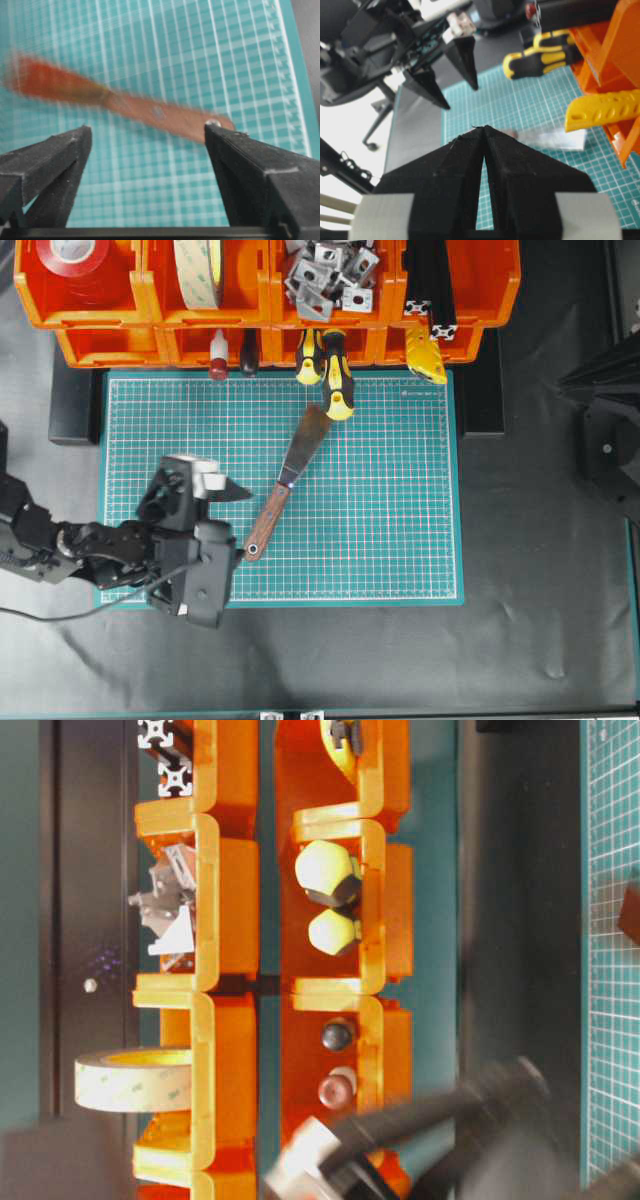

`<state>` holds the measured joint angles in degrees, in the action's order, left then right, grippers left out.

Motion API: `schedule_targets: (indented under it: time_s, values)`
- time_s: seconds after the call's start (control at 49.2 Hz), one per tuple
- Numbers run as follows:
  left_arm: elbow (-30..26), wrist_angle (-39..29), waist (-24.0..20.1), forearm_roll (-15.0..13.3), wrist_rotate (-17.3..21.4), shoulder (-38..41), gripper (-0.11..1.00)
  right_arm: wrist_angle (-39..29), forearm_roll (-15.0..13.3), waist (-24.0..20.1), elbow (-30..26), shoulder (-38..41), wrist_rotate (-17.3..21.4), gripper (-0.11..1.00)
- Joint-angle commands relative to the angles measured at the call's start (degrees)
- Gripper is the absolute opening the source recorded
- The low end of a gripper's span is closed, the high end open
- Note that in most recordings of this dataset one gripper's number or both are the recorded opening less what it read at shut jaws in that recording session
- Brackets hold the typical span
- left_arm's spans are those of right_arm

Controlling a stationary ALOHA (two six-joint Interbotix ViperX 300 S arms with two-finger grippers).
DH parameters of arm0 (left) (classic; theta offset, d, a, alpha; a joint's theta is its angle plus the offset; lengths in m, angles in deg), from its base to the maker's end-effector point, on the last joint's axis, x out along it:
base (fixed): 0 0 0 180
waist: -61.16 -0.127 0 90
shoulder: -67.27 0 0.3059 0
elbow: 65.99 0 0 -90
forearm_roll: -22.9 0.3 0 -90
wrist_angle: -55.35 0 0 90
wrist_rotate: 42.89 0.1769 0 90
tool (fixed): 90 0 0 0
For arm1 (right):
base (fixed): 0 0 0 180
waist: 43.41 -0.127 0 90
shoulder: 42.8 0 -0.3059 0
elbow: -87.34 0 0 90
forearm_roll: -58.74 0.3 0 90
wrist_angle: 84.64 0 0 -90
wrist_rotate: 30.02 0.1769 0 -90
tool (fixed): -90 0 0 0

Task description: Pick scraper from container rack with left arm.

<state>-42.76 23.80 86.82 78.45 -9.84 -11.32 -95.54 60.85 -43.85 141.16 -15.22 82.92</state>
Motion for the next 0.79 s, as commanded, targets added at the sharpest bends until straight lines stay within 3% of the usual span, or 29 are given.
schedule_targets:
  time_s: [0.0,0.122,0.305,0.772]
  values:
    - [1.4,0.3,0.0,0.2,-5.4,-2.2,0.87,0.0,0.1,-0.1,-1.3,1.1,0.0,0.00]
    - [3.7,1.2,0.0,0.2,-7.4,-4.3,0.87,0.2,0.1,-0.2,-1.3,1.1,-0.1,0.00]
    - [6.2,2.1,0.4,0.2,-7.3,-10.3,0.87,0.3,0.1,-0.3,-1.4,1.0,-0.1,0.00]
    - [14.4,3.5,0.9,0.2,-6.9,-36.8,0.87,2.1,-0.1,-1.0,-1.6,1.0,-0.4,0.00]
